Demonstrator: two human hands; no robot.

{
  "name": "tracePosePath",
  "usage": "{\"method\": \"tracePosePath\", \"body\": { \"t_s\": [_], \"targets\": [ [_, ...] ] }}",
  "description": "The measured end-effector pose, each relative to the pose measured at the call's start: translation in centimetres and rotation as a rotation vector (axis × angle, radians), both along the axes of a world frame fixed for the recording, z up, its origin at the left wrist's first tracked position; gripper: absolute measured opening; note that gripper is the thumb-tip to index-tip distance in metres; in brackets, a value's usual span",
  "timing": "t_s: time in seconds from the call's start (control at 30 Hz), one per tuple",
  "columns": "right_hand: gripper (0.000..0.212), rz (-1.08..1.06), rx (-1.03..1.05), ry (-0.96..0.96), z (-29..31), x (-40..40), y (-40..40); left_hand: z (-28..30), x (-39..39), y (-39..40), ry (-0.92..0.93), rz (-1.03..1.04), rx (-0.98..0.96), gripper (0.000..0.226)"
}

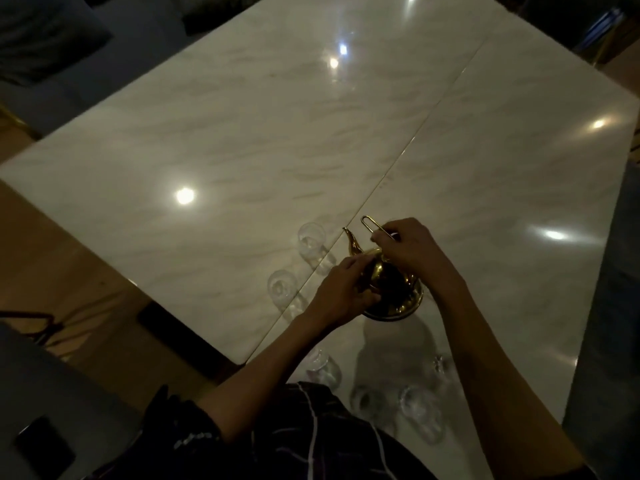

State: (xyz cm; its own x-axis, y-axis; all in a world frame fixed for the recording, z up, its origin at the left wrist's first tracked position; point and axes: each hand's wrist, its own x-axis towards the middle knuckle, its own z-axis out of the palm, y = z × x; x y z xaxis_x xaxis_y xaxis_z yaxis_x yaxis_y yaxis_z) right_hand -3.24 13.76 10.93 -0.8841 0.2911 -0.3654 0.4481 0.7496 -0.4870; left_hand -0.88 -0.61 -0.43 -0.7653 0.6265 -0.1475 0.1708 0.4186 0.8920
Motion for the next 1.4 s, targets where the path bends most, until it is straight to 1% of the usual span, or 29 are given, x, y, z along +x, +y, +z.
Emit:
{"method": "tracePosePath", "body": {
  "t_s": [0.17, 0.33, 0.47, 0.73, 1.4],
  "targets": [
    [0.031, 0.076, 0.031, -0.009, 0.3, -1.6, -2.5, -0.1, -0.1, -1.9, -0.040, 0.076, -0.023, 0.086],
    [0.030, 0.112, 0.070, -0.015, 1.2, -3.1, -3.8, 0.4, 0.0, -2.7, -0.021, 0.121, 0.020, 0.082],
    [0.030, 0.142, 0.091, -0.028, 2.5, -4.0, -4.3, 1.5, -0.3, -3.0, -0.007, 0.103, 0.039, 0.081],
    [0.029, 0.121, 0.077, -0.034, 4.5, -4.6, -3.9, 3.5, -0.9, -2.8, 0.033, 0.076, 0.061, 0.080],
    [0.030, 0.132, 0.115, -0.088, 7.6, -4.6, -3.8, 5.6, -0.6, -1.7, 0.066, 0.063, 0.075, 0.079]
  ]
}}
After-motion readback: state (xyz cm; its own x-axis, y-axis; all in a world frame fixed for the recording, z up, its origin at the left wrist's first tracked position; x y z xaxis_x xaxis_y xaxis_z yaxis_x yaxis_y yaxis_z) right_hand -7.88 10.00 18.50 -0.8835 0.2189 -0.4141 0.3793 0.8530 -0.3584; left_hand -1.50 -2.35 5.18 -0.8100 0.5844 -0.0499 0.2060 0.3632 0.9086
